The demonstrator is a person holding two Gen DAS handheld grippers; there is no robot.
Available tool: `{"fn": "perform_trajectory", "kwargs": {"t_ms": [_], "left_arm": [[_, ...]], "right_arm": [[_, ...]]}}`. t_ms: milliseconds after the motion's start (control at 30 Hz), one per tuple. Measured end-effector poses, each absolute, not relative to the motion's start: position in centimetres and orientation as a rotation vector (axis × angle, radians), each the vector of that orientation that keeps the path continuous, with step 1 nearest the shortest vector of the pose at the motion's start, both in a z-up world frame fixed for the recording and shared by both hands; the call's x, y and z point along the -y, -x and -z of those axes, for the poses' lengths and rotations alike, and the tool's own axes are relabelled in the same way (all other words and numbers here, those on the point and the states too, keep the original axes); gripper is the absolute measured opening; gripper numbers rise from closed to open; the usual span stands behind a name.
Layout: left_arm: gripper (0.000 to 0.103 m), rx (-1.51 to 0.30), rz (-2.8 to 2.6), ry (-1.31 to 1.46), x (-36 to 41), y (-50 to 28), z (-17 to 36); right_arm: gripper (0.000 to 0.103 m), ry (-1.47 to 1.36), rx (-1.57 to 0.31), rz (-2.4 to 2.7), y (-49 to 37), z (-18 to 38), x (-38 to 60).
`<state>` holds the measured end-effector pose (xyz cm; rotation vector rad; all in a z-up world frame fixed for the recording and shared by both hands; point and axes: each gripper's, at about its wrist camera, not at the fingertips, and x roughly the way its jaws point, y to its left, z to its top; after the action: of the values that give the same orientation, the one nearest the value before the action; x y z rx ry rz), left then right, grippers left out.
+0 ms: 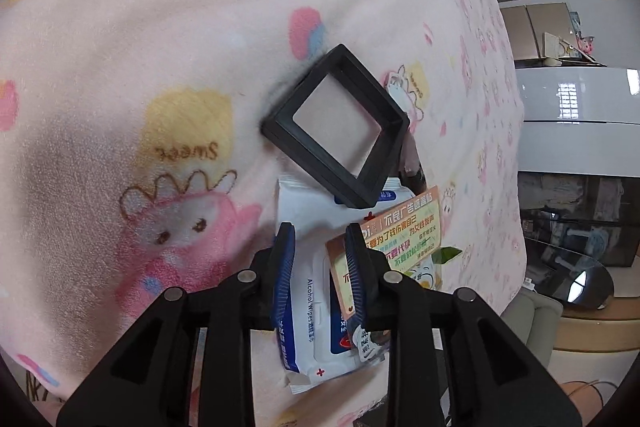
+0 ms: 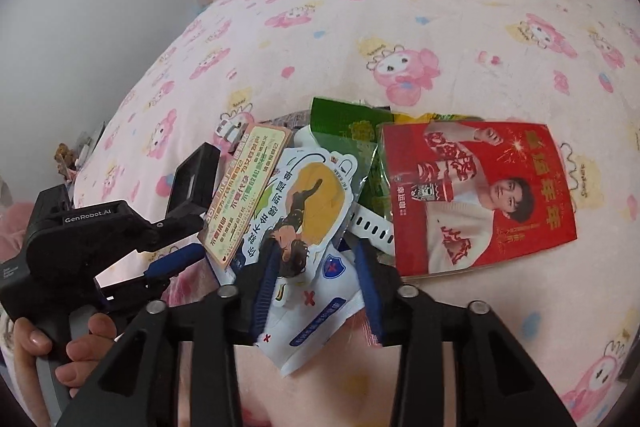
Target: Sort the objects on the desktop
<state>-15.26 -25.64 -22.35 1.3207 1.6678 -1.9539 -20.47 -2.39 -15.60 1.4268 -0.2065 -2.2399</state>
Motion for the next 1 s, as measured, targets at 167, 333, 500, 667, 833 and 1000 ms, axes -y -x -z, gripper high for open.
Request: {"fn": "perform_trajectory", "kwargs": {"t_ms": [167,333,500,667,833,1000], "left_arm": [[0.013,-1.608,2.065,-1.444,23.0,16.3,21.7],[0.008,-1.524,2.174,-1.581,19.8,17.1,20.5],[0.008,-1.59,2.229,-1.838,15.9,17.3,20.5],[0.047,-1.54,2.288,-1.784,16.2,17.4,19.1],[0.036,-1.444,2.298,-1.506,19.5,17.5,17.9],[0.024,-1.523,2.245,-1.538,19.4,19.4,19.8]], "right_arm": [[0.004,-1.367,0.208,2.236,18.9,14.1,1.8],[0.004,-1.329,0.223,2.251,16.2,12.8,0.1],[0.004,-1.381,0.264,2.264,14.8,13.2,-2.3],[0.007,-1.399,0.313,2.301,15.8,12.9,-3.8],[0.039,-1.413,0.316,2.352,18.5,13.2,-4.2],[0.04,-1.445,0.319,2.31,20.9,15.0,-3.2]]}}
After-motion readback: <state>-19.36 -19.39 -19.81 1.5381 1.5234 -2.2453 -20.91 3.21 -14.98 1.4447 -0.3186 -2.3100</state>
